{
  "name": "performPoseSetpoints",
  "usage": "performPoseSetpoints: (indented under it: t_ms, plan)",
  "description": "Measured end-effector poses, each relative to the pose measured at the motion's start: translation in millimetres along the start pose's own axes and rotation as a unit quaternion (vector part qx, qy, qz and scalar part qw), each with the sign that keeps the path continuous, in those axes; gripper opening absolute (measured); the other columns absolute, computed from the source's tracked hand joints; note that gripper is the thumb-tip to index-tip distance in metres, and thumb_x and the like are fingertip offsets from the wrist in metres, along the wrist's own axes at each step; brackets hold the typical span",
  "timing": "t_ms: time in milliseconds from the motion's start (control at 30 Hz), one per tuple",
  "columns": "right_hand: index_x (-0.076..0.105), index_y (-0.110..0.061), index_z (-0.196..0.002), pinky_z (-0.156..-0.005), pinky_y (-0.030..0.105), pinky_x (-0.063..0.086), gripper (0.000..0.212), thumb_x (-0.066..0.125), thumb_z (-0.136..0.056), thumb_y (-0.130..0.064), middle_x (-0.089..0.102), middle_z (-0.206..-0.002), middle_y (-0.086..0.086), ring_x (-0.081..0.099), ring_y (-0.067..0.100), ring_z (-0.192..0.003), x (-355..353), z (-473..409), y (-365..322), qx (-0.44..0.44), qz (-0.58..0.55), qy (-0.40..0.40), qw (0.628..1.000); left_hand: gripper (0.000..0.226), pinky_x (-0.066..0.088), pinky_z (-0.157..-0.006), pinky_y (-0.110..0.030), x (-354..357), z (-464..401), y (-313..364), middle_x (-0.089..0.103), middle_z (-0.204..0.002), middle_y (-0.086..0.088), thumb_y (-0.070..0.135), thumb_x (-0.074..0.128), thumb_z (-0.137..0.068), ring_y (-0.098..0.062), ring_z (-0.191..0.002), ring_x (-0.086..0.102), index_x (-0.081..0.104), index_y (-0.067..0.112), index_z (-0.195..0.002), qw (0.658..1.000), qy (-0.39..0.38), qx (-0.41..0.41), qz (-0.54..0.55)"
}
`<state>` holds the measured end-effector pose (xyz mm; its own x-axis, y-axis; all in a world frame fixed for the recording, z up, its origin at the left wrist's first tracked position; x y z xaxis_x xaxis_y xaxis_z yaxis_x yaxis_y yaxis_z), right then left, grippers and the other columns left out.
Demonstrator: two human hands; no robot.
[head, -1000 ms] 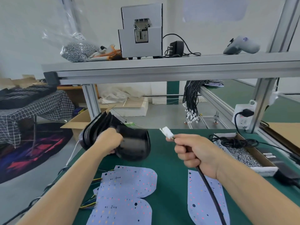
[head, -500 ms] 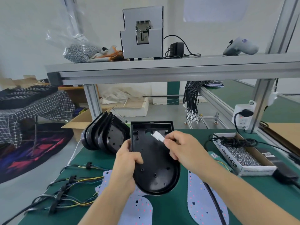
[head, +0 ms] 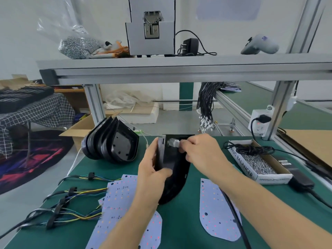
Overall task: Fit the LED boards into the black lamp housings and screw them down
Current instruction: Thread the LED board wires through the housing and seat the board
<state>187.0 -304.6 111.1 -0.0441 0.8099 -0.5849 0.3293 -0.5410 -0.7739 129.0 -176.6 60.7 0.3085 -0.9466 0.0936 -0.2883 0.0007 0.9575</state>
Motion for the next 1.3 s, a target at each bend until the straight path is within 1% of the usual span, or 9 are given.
performPoseSetpoints:
  t_ms: [167,267,467,633,733,933,1067,1167,1300]
  plan:
    - [0.054,-0.005,-0.056,-0.049,0.028,0.029,0.034,0.054,-0.089,-0.014,0.046,-0.047,0.005,0.039,0.023,-0.047,20.8,-6.7,15.1,0.069,-0.094,-0.027,0.993,0.074,0.046,-0.100,-0.051,16.0,-2.0,-11.8,0.070,-0.110,-0.006,-0.007,0.058,-0.058,-0.032,-0.107,0.063,0.059,0.026,-0.124,0.998,-0.022,-0.021,0.054]
    - [0.057,-0.009,-0.074,-0.038,0.018,0.038,0.026,0.058,-0.095,-0.025,0.057,-0.060,0.003,0.046,0.012,-0.040,34.6,2.8,25.4,0.145,-0.178,-0.118,0.966,0.063,0.047,-0.084,-0.050,17.9,-7.8,-30.7,0.065,-0.084,-0.009,-0.011,0.055,-0.056,-0.031,-0.081,0.059,0.063,0.022,-0.109,0.989,-0.007,-0.098,0.111]
    - [0.048,-0.014,-0.105,-0.048,0.026,0.053,0.017,0.061,-0.093,-0.013,0.068,-0.072,0.005,0.064,0.014,-0.056,42.5,58.1,34.4,0.202,-0.314,-0.263,0.890,0.055,0.047,-0.074,-0.034,-19.2,-20.2,-35.8,0.063,-0.094,-0.005,-0.016,0.048,-0.077,-0.023,-0.080,0.056,0.053,0.018,-0.120,0.980,0.162,-0.111,0.041]
    - [0.056,-0.004,-0.089,-0.033,0.016,0.024,0.016,0.049,-0.099,-0.015,0.058,-0.057,0.004,0.035,0.008,-0.034,23.1,54.1,38.4,0.144,-0.233,-0.139,0.952,0.072,0.051,-0.079,-0.022,3.2,-7.2,-19.5,0.068,-0.099,0.005,-0.025,0.044,-0.069,-0.010,-0.089,0.063,0.054,0.031,-0.114,0.996,0.073,0.016,-0.043]
    - [0.055,-0.005,-0.083,-0.033,0.018,0.033,0.018,0.051,-0.098,-0.013,0.056,-0.066,0.013,0.040,0.011,-0.037,19.5,39.0,21.2,0.114,-0.216,-0.114,0.963,0.064,0.050,-0.076,-0.037,30.1,1.7,-22.8,0.067,-0.092,-0.003,-0.021,0.044,-0.069,-0.022,-0.079,0.059,0.057,0.023,-0.113,0.999,0.001,0.022,-0.023]
    - [0.051,-0.019,-0.109,-0.058,0.022,0.050,0.022,0.063,-0.091,-0.018,0.070,-0.073,-0.003,0.065,0.010,-0.061,33.8,108.9,29.1,0.090,-0.185,-0.323,0.924,0.049,0.046,-0.076,-0.040,-44.6,-18.6,-46.4,0.058,-0.099,-0.013,-0.020,0.046,-0.076,-0.025,-0.084,0.052,0.050,0.016,-0.108,0.965,0.214,-0.142,0.053]
    - [0.063,-0.014,-0.082,-0.050,0.022,0.043,0.013,0.058,-0.093,-0.016,0.068,-0.065,-0.003,0.049,0.009,-0.044,1.4,78.3,25.7,0.025,-0.087,-0.090,0.992,0.061,0.050,-0.079,-0.044,-14.1,1.4,-38.2,0.066,-0.103,-0.011,-0.021,0.046,-0.070,-0.022,-0.083,0.057,0.053,0.015,-0.119,0.986,0.114,-0.116,0.028]
    - [0.061,-0.010,-0.088,-0.070,0.034,0.051,0.020,0.057,-0.092,-0.029,0.071,-0.081,0.001,0.064,0.023,-0.068,-0.8,46.6,-0.3,-0.029,0.067,-0.013,0.997,0.058,0.052,-0.066,-0.032,26.5,20.5,-24.3,0.070,-0.078,0.000,-0.012,0.048,-0.057,-0.015,-0.070,0.062,0.067,0.029,-0.092,0.994,0.006,-0.086,0.062]
    - [0.046,-0.026,-0.109,-0.071,0.034,0.040,0.035,0.062,-0.086,-0.047,0.067,-0.091,-0.007,0.060,0.024,-0.089,-7.6,54.4,3.1,-0.103,0.228,-0.012,0.968,0.049,0.056,-0.070,-0.041,-4.2,2.1,-22.9,0.069,-0.076,-0.010,-0.027,0.041,-0.070,-0.028,-0.071,0.063,0.063,0.015,-0.084,0.967,0.113,-0.153,0.170]
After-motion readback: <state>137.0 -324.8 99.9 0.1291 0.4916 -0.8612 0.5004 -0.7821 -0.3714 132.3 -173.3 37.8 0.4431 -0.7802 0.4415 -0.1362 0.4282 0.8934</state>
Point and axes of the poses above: each hand's wrist, its own z-axis away from the middle knuckle, its own x-axis out of the palm, y = z × x, the point moved 8 cm from there along -z, towards the middle knuckle
